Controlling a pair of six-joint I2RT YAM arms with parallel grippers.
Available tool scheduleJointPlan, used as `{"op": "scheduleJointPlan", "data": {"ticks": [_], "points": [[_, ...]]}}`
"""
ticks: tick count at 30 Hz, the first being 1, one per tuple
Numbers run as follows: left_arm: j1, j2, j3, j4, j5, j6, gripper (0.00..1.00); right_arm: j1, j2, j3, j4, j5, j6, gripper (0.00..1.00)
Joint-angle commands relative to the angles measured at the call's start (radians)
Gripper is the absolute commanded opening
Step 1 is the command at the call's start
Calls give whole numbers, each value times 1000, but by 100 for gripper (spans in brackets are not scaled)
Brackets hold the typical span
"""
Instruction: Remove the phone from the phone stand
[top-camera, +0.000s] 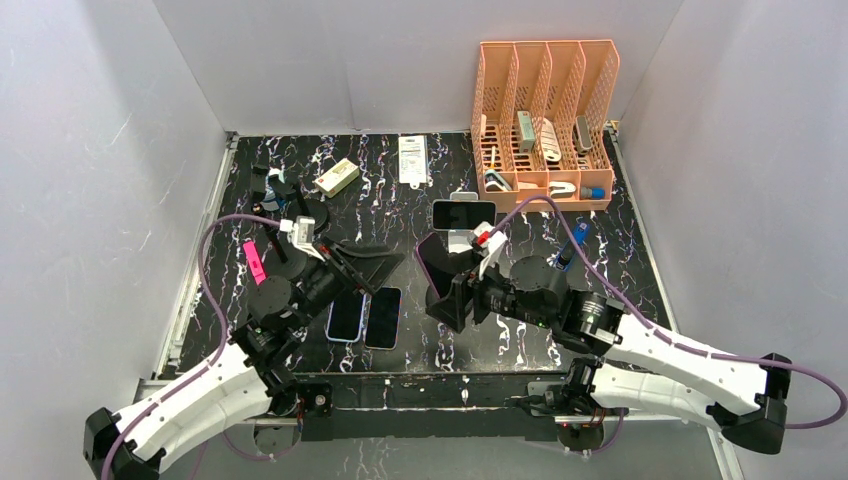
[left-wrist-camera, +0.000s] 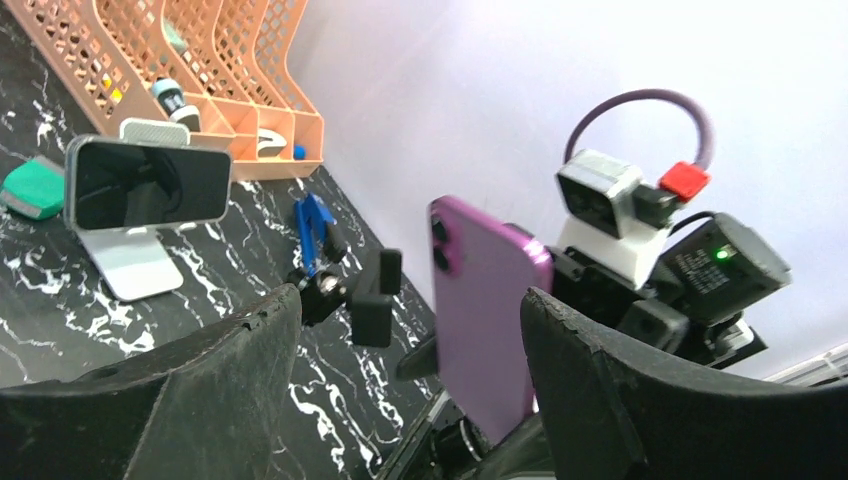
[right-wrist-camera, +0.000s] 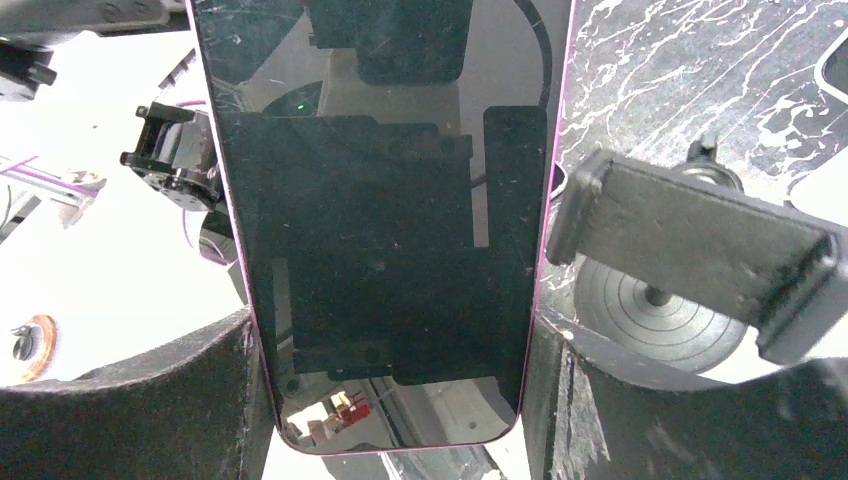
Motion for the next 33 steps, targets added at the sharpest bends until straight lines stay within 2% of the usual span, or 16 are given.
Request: {"op": "scheduleJointPlan", "data": {"ticks": [1, 5, 14, 20, 28, 33], "points": [[0, 10, 118, -110, 5, 9, 77, -1, 41, 91, 130, 16, 2, 1], [0, 55, 189, -172, 76, -8, 76, -1, 93, 125, 137, 51, 10, 1], [-6, 147, 281, -320, 105, -6, 68, -1, 171, 164, 145, 175, 38, 1], [-10, 190, 294, -324, 101, -11, 55, 7, 219, 179, 154, 212, 42, 1], [-13, 256, 337, -325, 114, -3, 42, 14, 259, 188, 166, 220, 43, 1], [-16, 275, 337, -328, 112, 9, 25, 20, 286, 204, 157, 211, 34, 1]]}}
